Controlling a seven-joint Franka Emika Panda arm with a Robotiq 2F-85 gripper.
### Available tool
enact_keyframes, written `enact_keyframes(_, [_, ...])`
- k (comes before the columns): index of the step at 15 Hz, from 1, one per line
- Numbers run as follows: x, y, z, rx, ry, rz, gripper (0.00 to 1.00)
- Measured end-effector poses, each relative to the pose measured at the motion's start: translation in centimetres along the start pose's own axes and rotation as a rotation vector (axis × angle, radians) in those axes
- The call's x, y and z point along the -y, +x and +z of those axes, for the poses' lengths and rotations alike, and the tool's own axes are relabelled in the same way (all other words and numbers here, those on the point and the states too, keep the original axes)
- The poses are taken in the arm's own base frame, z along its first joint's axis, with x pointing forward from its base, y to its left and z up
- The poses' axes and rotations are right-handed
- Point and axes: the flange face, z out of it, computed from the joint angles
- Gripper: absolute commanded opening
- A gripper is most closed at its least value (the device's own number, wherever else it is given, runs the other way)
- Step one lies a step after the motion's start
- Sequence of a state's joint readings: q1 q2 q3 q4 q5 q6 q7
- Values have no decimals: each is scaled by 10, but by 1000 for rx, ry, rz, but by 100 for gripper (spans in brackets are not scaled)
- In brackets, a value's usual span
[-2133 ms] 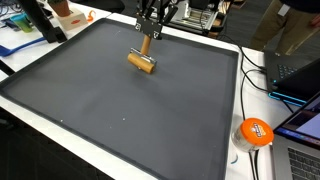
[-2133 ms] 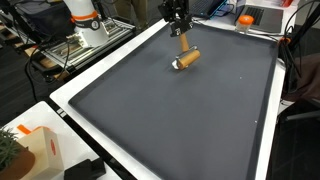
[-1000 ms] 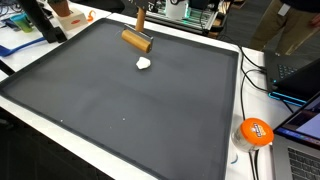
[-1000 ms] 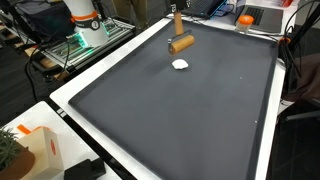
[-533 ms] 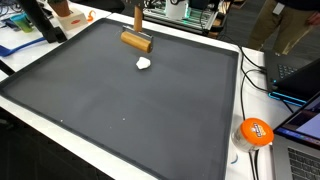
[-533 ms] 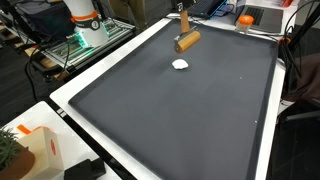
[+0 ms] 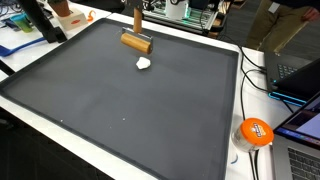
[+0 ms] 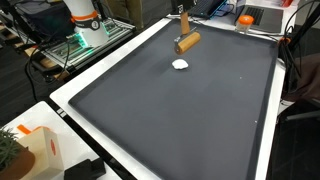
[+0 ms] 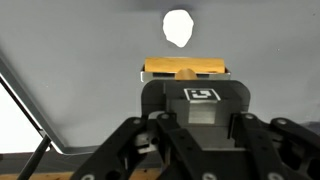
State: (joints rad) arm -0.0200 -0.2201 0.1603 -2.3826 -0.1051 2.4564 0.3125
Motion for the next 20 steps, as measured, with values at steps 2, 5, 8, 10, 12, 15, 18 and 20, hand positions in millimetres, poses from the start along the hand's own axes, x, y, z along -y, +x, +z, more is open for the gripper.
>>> enact_keyframes(2, [0, 0, 0, 1, 0, 0, 22])
enact_keyframes(5, [-1, -1, 6, 23, -2, 5, 22])
enact_keyframes(8, [-7, 3, 8, 63, -5, 20, 22])
enact_keyframes(10, [-14, 11, 5, 89, 6, 32, 22])
enact_keyframes(12, [-22, 24, -1, 107, 28, 46, 22])
enact_keyframes(15, [-31, 44, -8, 131, 46, 60, 22])
enact_keyframes(18, [-32, 59, -5, 179, 50, 66, 22])
enact_keyframes(20, [-31, 68, 1, 209, 56, 75, 22])
